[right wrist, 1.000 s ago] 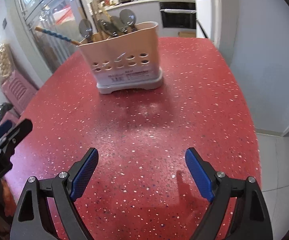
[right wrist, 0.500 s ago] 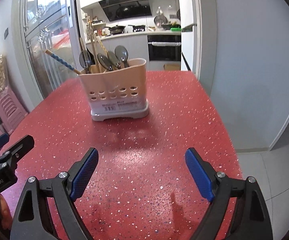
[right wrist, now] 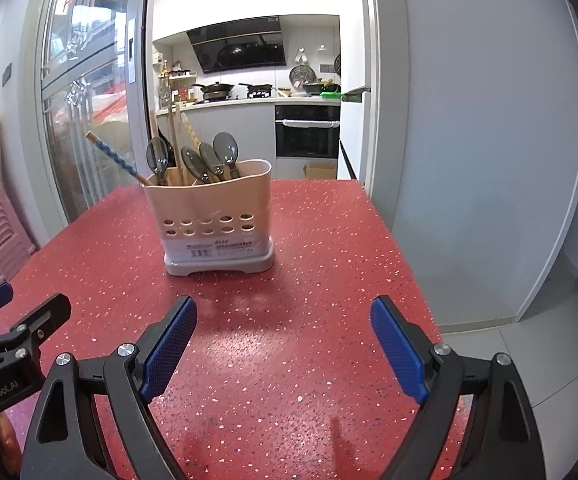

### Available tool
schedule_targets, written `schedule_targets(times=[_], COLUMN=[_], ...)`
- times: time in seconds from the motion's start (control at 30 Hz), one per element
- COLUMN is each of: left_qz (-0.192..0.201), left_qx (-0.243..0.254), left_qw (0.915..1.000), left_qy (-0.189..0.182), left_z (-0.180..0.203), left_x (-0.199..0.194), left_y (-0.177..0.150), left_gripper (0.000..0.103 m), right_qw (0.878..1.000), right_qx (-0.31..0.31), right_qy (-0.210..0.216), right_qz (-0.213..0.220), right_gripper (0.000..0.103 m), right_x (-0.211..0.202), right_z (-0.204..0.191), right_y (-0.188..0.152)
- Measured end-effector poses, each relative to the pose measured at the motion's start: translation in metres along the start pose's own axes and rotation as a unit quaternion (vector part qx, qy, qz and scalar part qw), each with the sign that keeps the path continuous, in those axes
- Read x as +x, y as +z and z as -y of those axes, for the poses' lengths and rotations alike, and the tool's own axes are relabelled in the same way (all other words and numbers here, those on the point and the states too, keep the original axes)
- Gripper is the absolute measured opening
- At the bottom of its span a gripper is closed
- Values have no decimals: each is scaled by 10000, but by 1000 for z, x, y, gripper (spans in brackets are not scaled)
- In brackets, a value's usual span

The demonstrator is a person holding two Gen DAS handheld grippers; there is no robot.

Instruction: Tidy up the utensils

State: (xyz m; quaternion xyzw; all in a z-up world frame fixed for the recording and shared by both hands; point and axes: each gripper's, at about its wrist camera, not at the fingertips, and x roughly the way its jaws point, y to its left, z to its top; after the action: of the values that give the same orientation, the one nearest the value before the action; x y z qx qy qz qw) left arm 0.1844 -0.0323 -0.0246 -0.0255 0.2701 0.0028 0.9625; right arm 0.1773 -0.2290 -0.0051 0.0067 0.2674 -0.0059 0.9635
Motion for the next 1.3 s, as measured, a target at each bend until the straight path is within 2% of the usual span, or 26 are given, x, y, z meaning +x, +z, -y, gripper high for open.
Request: schedule_targets(times=[0.33, 1.3], left_qz=[92, 80], left_qx=[-37, 61], left_qw=[10000, 9999], left_qy=[-4, -3], left_z=[-1, 0], left_x=[-3, -2], left_y=[1, 1], left_gripper=[103, 103], right_qw=[9999, 9999], right_qx=[-56, -36], right_qy=[-4, 45], right_qz=[142, 94], right_gripper=[91, 91], right_x=[-6, -4], right_z=[-3, -6], right_y=[2, 1])
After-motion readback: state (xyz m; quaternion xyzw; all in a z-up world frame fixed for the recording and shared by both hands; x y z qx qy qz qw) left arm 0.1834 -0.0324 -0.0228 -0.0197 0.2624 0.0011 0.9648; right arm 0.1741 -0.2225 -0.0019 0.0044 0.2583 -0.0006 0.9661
